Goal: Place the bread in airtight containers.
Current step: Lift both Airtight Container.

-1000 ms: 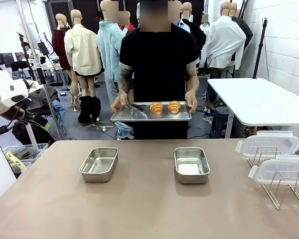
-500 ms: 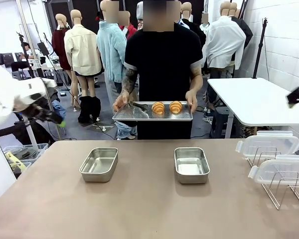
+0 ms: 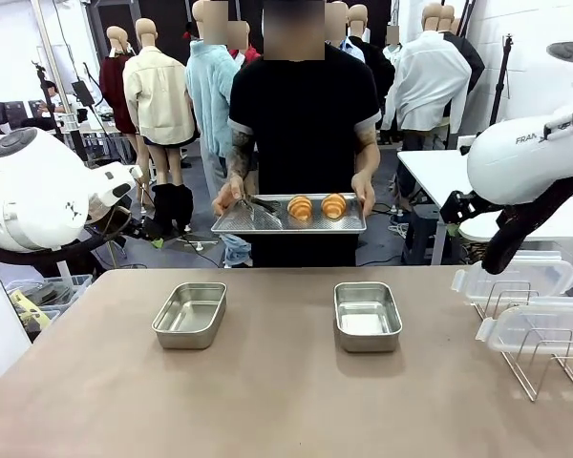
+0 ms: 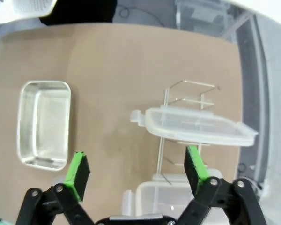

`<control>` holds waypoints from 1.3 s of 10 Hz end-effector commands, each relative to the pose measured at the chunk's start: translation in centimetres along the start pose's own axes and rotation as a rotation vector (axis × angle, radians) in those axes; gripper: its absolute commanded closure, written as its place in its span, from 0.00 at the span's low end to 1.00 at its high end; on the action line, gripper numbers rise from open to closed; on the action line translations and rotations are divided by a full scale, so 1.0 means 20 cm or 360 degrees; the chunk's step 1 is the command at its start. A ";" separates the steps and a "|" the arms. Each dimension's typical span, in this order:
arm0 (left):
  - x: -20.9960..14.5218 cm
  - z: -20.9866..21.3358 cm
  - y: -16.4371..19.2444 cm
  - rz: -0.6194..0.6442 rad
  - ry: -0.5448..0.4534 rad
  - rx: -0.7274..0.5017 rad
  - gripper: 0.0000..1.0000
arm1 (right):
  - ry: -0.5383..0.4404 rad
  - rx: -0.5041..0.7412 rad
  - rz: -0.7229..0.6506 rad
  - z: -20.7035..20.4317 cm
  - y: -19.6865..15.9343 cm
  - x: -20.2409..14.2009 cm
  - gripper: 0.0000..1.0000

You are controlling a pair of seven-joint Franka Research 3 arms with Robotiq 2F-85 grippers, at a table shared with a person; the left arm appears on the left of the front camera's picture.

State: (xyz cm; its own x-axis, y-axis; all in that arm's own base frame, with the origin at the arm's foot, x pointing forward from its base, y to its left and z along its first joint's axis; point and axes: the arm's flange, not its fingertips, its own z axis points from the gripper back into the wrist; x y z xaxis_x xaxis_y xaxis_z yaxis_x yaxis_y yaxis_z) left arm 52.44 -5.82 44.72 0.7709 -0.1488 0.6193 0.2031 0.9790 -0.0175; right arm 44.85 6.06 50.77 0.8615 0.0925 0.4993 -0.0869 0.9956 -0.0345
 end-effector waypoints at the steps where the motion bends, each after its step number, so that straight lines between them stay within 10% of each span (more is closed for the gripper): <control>1: 0.01 0.08 -0.03 -0.0102 -0.0015 0.0018 0.00 | -0.0118 -0.0008 0.0039 0.17 -0.05 -0.03 0.00; 13: -0.20 -0.37 -0.07 0.0212 0.0553 -0.0067 0.00 | 0.0368 0.0176 0.0140 -0.75 0.54 0.18 0.00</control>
State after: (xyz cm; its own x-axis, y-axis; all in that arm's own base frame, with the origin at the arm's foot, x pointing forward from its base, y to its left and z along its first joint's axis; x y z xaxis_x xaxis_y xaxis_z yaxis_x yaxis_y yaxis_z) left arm 52.99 -7.71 36.47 0.9418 -0.0744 0.3280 0.1252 0.9827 -0.1366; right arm 53.79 17.32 39.42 0.9278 0.2336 0.2909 -0.2558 0.9659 0.0400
